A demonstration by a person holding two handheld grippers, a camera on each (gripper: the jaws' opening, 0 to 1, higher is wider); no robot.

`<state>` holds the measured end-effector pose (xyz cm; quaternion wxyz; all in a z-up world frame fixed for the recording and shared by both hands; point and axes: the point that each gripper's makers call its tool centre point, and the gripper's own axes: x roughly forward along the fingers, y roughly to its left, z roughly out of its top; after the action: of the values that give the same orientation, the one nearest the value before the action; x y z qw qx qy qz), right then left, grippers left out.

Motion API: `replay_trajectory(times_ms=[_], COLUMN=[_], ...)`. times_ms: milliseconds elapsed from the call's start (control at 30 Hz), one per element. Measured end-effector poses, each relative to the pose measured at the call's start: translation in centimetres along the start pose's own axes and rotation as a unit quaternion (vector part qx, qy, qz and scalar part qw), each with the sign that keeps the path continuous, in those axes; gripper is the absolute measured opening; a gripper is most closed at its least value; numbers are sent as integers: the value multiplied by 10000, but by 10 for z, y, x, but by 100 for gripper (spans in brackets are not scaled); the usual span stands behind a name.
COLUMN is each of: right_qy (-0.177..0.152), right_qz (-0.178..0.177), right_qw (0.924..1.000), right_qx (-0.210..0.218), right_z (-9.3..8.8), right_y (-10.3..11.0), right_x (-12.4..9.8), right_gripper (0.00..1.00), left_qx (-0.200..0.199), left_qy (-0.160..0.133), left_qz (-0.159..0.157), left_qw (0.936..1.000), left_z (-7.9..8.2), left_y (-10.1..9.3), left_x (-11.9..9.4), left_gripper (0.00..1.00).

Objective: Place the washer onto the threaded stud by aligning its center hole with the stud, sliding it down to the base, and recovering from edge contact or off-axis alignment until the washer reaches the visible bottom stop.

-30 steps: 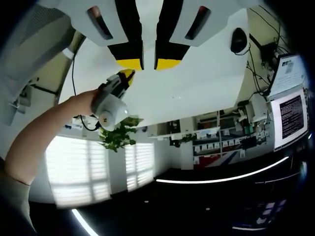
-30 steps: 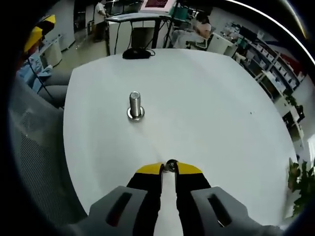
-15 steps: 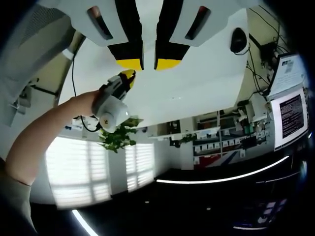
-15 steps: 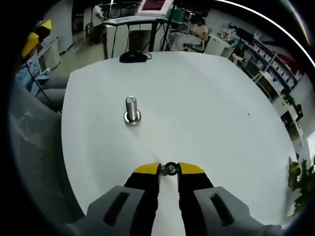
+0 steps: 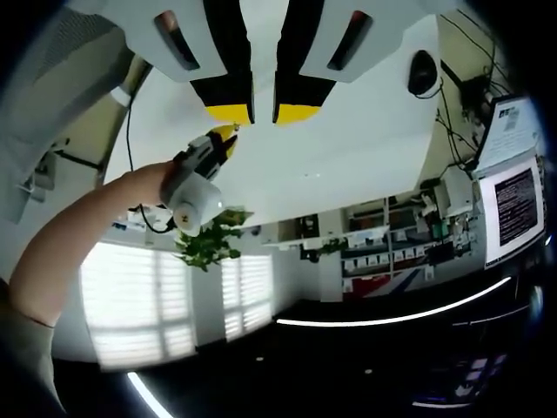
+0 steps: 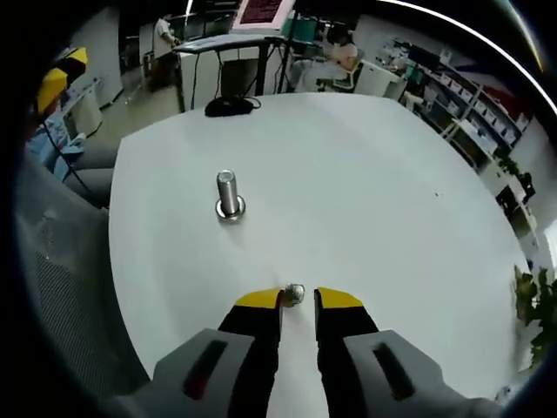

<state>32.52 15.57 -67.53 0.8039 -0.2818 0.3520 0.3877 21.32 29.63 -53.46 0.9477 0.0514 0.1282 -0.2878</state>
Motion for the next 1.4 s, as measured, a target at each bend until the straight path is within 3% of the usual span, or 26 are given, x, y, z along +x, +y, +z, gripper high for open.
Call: replay_trajectory(times_ms=[300,533,800,833,933,1067,1200,1300,1400], right_qy=[-746,-1495,-2085,-2220,-2365,-2765,-2889,-3157,-3191], right_qz=[-493,-985,-1451,-1549,-1689,-2054,-2128,-2261,-2336], right_qw=[9933,9751,9540,9474,9394,9171,9034,8815,8754], right_qx=[729,1309,1595,1708,1821,2007,2350,2686,2779], right_z=[11,19,8,5,-5,-16,-29,-35,-41], right_y=[-20,-36,-42,-44,-43,-39,-35,-35,-35], right_x=[-40,-95,-161,-170,-187,-217,-223,-232,-236], right_gripper=[19,22,24,24,25,25,26,28,29], left_qx=[-136,-154,-122,-113,-116,-53,18,75,110], left_qy=[-54,-194,-358,-387,-440,-559,-598,-641,-705], left_qz=[22,137,296,313,354,388,389,387,399], left_qw=[9999,9996,9988,9987,9983,9977,9975,9972,9967], left_z=[1,7,15,16,18,25,27,30,34], left_y=[3,8,15,15,16,16,15,13,13], left_x=[0,-3,-6,-7,-8,-11,-11,-11,-12], left_gripper=[6,8,10,10,11,12,12,13,13])
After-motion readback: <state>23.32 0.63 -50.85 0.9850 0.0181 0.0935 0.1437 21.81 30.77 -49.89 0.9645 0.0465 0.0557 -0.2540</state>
